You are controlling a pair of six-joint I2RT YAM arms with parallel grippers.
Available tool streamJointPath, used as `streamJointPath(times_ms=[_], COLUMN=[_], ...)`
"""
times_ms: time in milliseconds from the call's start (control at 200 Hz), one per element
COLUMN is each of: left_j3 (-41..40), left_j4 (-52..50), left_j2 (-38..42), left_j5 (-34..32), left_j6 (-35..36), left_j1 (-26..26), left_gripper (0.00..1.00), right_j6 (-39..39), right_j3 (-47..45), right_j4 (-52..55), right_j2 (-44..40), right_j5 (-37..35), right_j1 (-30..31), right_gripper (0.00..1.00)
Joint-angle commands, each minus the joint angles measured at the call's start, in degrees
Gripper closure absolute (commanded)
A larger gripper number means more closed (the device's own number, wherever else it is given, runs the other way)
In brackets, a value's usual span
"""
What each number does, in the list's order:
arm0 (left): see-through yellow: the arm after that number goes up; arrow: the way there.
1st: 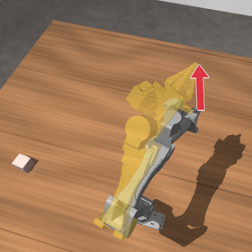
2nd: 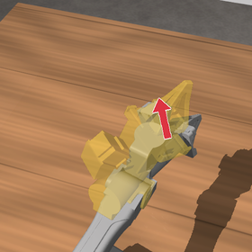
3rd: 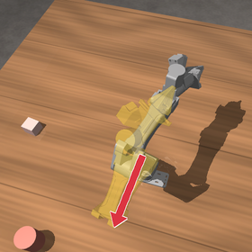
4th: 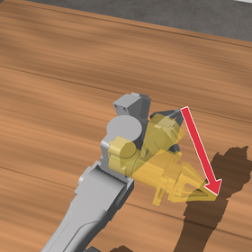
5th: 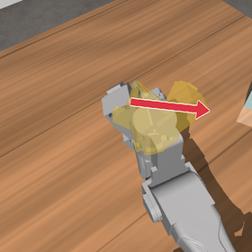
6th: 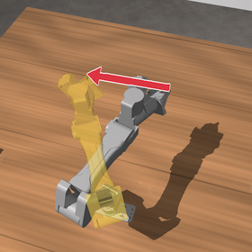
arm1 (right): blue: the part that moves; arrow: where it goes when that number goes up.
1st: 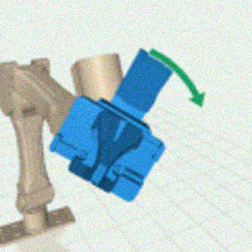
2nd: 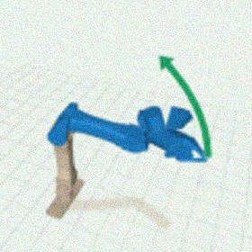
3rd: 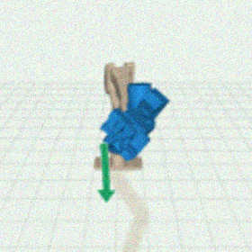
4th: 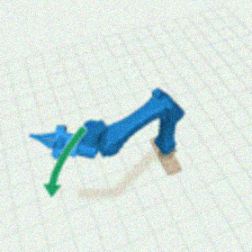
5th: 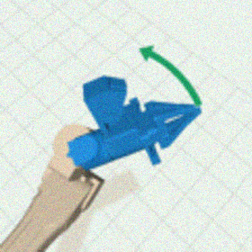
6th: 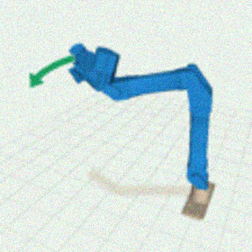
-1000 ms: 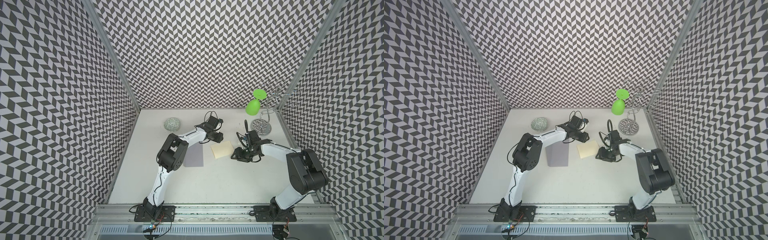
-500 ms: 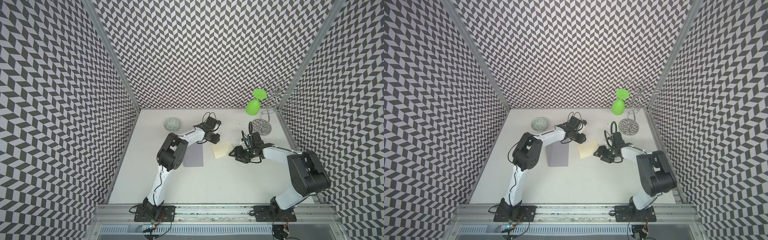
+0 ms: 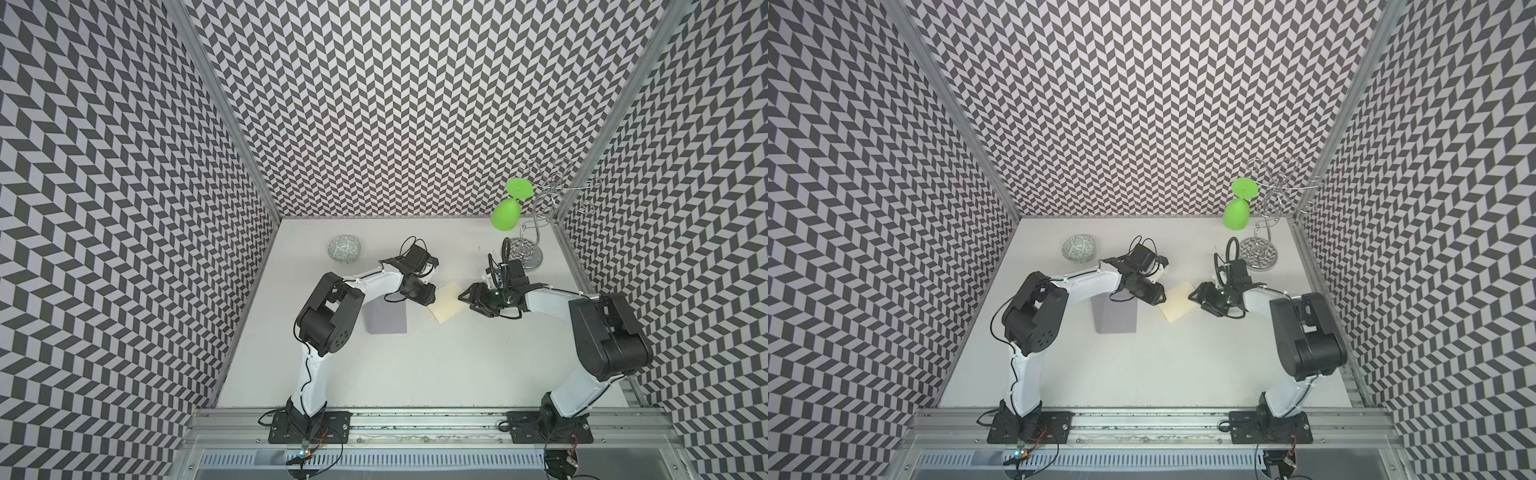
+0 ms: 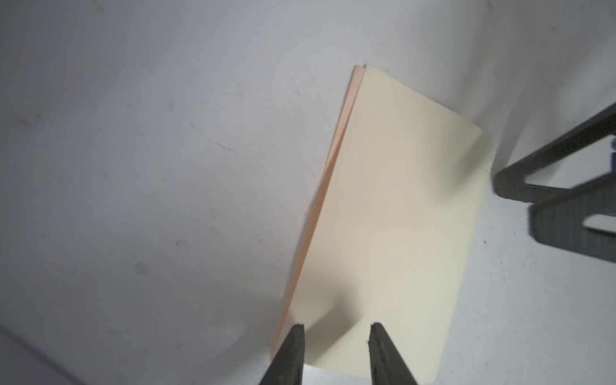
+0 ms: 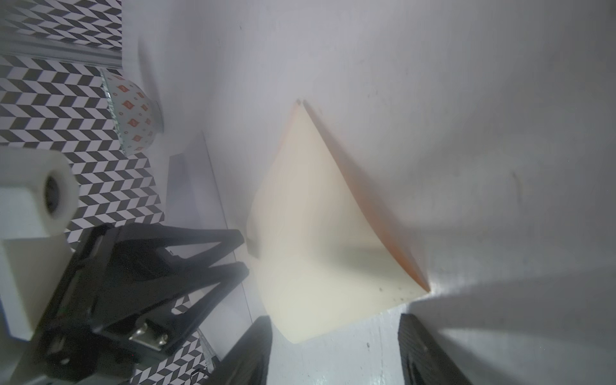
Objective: Fold the letter paper in half and place it into the envelope
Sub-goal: Adjust the letter paper at the center of the board.
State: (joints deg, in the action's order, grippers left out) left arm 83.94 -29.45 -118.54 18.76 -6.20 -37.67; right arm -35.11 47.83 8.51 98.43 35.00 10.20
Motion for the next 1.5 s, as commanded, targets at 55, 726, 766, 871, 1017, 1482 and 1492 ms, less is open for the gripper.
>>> streamJointPath(times_ms=[55, 726, 766, 871, 1017, 1482, 1492], left_j3=[-1.1, 11.7, 12.1, 12.9, 12.2, 0.2, -0.2], left_j4=[-4.4, -1.5, -1.5, -2.3, -3.1, -3.6, -3.4], left_j2=[3.2, -8.0, -8.8, -10.8, -11.2, -2.0, -2.0], left_j5=[6.6, -4.5, -4.4, -3.7, -1.4, 9.7, 9.9], left_j6=[-0.1, 1.0, 1.2, 1.3, 1.0, -1.7, -1.8], left_j1=[-1.0, 2.0, 2.2, 2.3, 2.3, 1.3, 1.3], left_gripper=[0.67, 0.6, 0.6, 0.59, 0.59, 0.59, 0.59], right_j6=[1.3, 0.5, 0.0, -0.7, -2.7, -3.5, -3.5], right_j3=[0.8, -5.9, -6.5, -6.7, -6.4, -5.6, -5.5], right_j4=[2.6, 4.7, 4.3, 3.9, 2.2, -2.6, -2.6], right_j2=[4.2, -2.0, -2.5, -2.3, -0.5, 7.6, 7.7], right_j5=[-3.6, -4.7, -4.9, -5.6, -5.7, -2.7, -2.6], right_j1=[-0.5, -1.0, -0.9, -0.9, -0.9, -0.9, -0.8], right_gripper=[0.37, 0.37, 0.37, 0.37, 0.37, 0.38, 0.38])
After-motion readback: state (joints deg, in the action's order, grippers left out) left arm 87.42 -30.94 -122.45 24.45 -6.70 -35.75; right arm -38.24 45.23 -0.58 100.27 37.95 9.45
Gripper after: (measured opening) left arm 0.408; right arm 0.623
